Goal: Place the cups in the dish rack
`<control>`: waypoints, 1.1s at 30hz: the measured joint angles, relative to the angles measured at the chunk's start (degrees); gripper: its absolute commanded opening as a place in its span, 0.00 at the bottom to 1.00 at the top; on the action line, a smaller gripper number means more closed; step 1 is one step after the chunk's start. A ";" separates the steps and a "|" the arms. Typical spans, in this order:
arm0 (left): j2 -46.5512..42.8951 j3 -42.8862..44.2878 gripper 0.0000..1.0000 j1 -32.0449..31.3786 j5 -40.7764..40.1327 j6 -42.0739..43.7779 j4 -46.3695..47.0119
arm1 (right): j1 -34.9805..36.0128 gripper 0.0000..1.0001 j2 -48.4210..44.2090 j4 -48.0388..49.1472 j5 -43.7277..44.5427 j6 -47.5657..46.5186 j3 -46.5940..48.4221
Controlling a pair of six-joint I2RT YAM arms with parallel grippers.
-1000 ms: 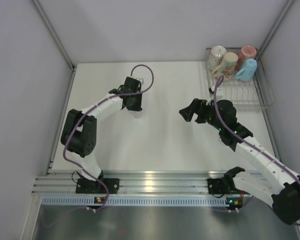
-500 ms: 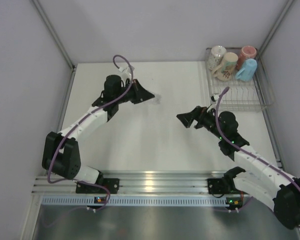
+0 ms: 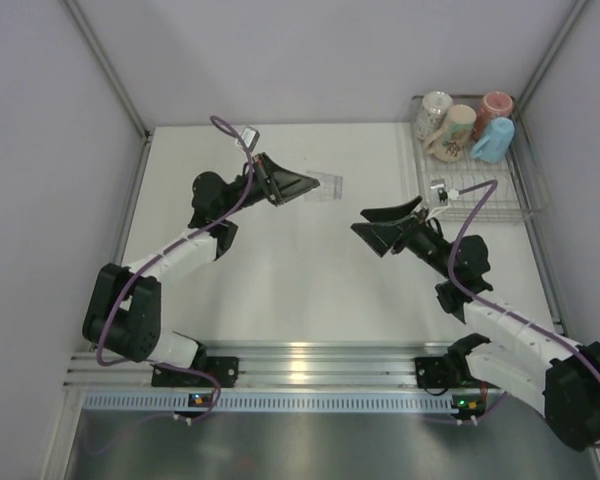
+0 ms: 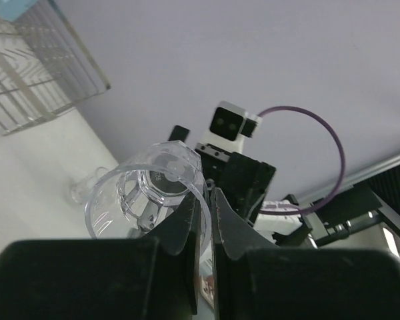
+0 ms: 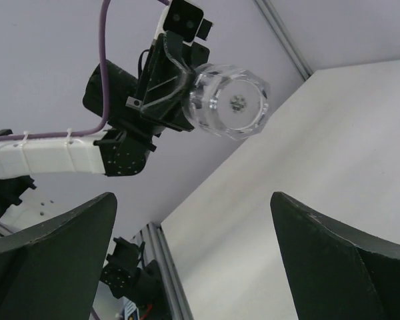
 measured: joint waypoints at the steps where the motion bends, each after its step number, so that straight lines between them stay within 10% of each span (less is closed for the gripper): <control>1: 0.04 -0.50 0.00 -0.39 0.07 -1.97 2.80 | 0.00 0.99 0.61 0.94 -0.22 0.48 0.02; 21: 0.59 -5.07 0.00 -5.03 0.42 -13.20 18.84 | 6.08 0.91 7.10 1.11 2.93 -1.05 9.84; 27: 0.39 -5.42 0.00 -5.20 0.42 -13.20 19.12 | 7.74 0.75 8.59 0.57 4.39 -1.46 10.54; 33: -0.50 -6.03 0.01 -5.27 0.04 -13.64 20.11 | 8.15 0.24 8.57 -0.13 6.71 -2.25 10.54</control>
